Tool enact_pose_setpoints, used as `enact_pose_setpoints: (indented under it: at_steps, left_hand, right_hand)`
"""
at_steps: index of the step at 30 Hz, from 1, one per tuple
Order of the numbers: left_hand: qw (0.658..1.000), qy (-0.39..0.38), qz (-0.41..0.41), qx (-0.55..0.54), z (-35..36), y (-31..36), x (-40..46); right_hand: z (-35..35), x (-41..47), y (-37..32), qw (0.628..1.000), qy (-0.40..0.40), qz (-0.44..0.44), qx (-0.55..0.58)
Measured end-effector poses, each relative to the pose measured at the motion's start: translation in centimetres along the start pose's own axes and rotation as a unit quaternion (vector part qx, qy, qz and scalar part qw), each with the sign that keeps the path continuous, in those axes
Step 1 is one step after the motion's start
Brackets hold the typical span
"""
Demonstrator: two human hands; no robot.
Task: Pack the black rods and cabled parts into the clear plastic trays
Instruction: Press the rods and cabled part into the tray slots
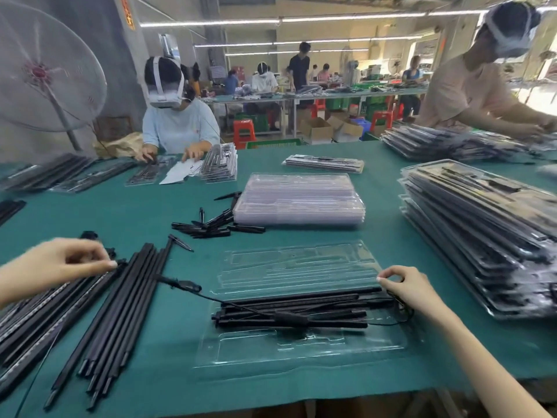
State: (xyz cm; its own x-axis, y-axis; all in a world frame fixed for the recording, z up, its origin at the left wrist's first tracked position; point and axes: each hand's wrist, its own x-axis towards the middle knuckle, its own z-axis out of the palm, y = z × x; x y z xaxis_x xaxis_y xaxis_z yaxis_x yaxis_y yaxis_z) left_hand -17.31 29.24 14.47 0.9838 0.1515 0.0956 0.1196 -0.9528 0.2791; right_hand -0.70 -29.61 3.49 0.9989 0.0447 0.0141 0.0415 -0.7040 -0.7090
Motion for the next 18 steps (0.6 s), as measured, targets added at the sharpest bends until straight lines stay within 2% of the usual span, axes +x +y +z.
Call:
enact_pose_setpoints:
  at_steps: [2, 4, 6, 8, 10, 12, 15, 18]
  left_hand:
    - [0.985, -0.168, -0.038, 0.016, 2.0, 2.6, -0.6]
    - [0.964, -0.247, -0.038, 0.093, 4.8, 4.6, -0.8]
    - [0.968, -0.166, 0.01, 0.19, 7.2, 8.8, -1.0]
    - [0.987, -0.078, 0.104, 0.09, 9.0, 15.7, -1.5]
    - [0.976, -0.061, 0.211, -0.005, 11.1, 21.8, -2.4]
    - [0.962, -0.057, 0.267, -0.015, 13.6, 25.7, -2.4]
    - [0.963, -0.049, 0.263, 0.005, 16.7, 27.7, -1.8]
    - [0.969, -0.061, 0.236, -0.043, 18.4, 27.6, -1.5]
  right_hand:
    - [0.2, -0.2, -0.1, 1.0, 0.002, -0.007, -0.012]
    - [0.4, -0.3, -0.2, 1.0, 0.01, -0.017, -0.019]
    - [0.5, -0.4, -0.2, 0.999, 0.016, -0.024, -0.02]
    - [0.5, -0.4, -0.2, 0.999, 0.017, -0.024, -0.014]
    - [0.5, -0.4, -0.1, 1.0, 0.021, -0.023, -0.004]
    - [0.3, -0.5, -0.1, 0.999, 0.026, -0.021, 0.012]
    - [0.1, -0.7, 0.0, 0.998, 0.045, -0.024, 0.038]
    - [0.3, -0.8, -0.2, 0.997, 0.07, -0.022, 0.031]
